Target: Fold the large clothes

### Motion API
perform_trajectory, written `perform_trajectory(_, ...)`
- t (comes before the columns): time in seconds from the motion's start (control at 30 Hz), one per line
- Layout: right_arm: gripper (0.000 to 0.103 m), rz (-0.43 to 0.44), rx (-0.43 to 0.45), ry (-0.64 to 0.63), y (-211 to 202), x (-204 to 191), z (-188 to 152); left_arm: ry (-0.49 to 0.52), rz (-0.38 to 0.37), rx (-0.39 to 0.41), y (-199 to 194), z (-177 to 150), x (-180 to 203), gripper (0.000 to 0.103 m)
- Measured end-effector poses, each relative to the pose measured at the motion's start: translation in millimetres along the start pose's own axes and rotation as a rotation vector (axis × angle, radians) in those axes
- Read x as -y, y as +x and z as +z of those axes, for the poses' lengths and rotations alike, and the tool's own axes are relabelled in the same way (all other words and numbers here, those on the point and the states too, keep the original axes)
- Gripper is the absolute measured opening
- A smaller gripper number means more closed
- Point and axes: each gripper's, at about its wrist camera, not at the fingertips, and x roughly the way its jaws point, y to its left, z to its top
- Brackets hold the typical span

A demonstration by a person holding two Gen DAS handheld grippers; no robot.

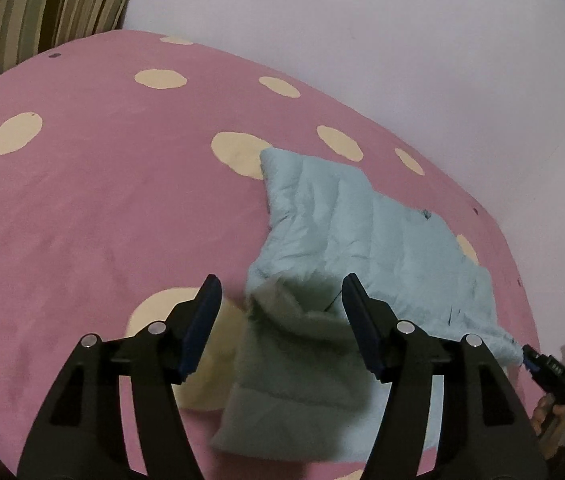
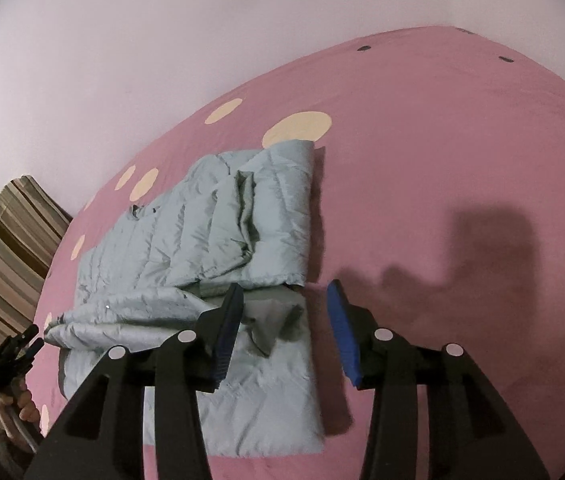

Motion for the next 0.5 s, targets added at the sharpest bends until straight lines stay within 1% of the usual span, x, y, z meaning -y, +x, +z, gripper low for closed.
perform_trajectory(0.17, 0.044, -0.008, 0.0, -0.021, -7, 5, -15, -0.009, -0.005, -0.021, -6, -22, -18, 0.063)
perform_trajectory(0.3, 0.045, -0.009, 0.003, 0.006, -9, 13, -23, -0.044, -0.007, -0.038, -9, -40, -34, 0.063)
perform_trajectory(0.43, 0.045, -0.013, 0.011, 0.042, -14, 25, -27, -0.054, -0.017, -0.044, -9, -47, -40, 0.063)
perform_trajectory(0.5, 0.045, -0.011, 0.002, 0.029, -11, 25, -27, -0.039, -0.029, -0.049, -7, -46, -38, 0.063)
